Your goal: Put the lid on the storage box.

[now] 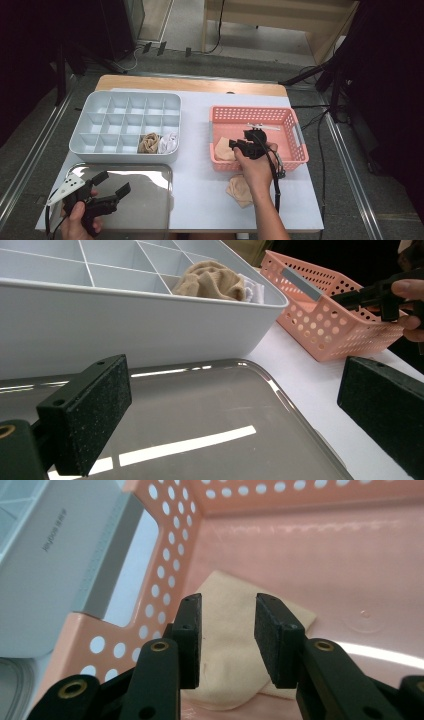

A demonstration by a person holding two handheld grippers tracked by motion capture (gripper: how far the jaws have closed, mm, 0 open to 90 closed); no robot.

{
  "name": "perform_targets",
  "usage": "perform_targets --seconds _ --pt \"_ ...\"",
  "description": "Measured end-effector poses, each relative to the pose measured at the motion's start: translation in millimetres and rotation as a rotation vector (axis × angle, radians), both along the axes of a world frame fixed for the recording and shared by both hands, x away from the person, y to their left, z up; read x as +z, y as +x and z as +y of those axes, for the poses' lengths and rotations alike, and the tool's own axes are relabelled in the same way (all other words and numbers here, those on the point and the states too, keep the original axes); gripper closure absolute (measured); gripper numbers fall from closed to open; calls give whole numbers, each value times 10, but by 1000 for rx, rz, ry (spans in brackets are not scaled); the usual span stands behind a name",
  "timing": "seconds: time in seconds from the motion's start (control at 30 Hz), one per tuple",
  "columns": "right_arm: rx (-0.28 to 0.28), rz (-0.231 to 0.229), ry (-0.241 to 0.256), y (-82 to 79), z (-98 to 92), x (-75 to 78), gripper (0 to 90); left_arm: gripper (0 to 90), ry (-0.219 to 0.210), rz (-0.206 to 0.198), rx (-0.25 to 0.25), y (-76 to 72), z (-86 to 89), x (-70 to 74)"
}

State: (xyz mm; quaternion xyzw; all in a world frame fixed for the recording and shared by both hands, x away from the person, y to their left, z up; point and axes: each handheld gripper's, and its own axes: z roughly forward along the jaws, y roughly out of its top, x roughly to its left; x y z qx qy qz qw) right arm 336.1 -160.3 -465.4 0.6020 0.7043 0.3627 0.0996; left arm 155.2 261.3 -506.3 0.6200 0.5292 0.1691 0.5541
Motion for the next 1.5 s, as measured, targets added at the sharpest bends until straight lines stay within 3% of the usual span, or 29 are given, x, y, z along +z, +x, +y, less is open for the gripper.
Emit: perform_targets --seconds 0.03,0.1,0.17,0.23,0.27,0.3,0.37,0.47,0.53,0.57,0.6,0.7,0.73,0.8,0.83,0.87,0.93,0.97,1.0,1.1,1.17,1.2,1.3,1.5 --pt "8 28 1 43 26 -33 626 15 -1 1 1 1 13 1" --pt "11 42 -3 59 40 -41 621 15 -5 3 3 8 33 0" --pt "21 81 -37 85 73 -56 585 15 -10 3 5 11 41 -1" --pt "14 157 -2 147 80 -93 578 15 -14 5 5 17 47 -3" --pt "14 157 -2 147 80 -93 559 15 -14 6 4 20 51 -5" --pt "-4 197 11 184 77 -134 518 15 -21 8 8 28 56 -8" --pt "-13 204 13 195 79 -146 501 15 -20 8 7 34 66 -10" --pt "-21 250 -68 242 149 -243 446 15 -22 10 14 42 86 -15" --pt "-10 255 -75 248 175 -242 453 15 -22 11 17 44 103 -19" --pt "1 259 -91 250 201 -244 473 15 -21 12 18 46 108 -22" --pt "-19 263 -137 251 228 -245 570 15 -19 13 18 46 112 -24" --pt "-20 252 -198 247 250 -251 655 15 -18 15 17 51 100 -30" --pt "-21 252 -221 248 243 -251 736 15 -15 15 13 53 97 -32" --pt "-29 257 -225 249 242 -248 771 15 -13 16 10 55 87 -34" --pt "-30 259 -204 245 242 -250 852 15 -14 17 10 53 84 -32" --pt "-13 250 -215 237 255 -248 899 15 -16 17 9 51 82 -30" --pt "-3 216 -244 212 286 -239 900 15 -18 14 10 44 84 -24" --pt "1 201 -231 208 275 -240 900 15 -18 12 11 41 86 -23" --pt "-11 183 -183 187 240 -230 900 15 -19 12 11 39 87 -22" --pt "-22 150 -171 161 200 -200 900 15 -22 13 13 31 96 -18" --pt "-46 118 -121 130 133 -142 900 15 -26 13 15 32 99 -15" --pt "-53 123 -79 112 74 -112 900 15 -30 11 15 35 93 -16" --pt "-55 113 -60 84 3 -105 900 15 -25 12 11 39 89 -19" --pt "-71 30 -39 27 -87 -36 900 15 -23 13 8 45 74 -19"
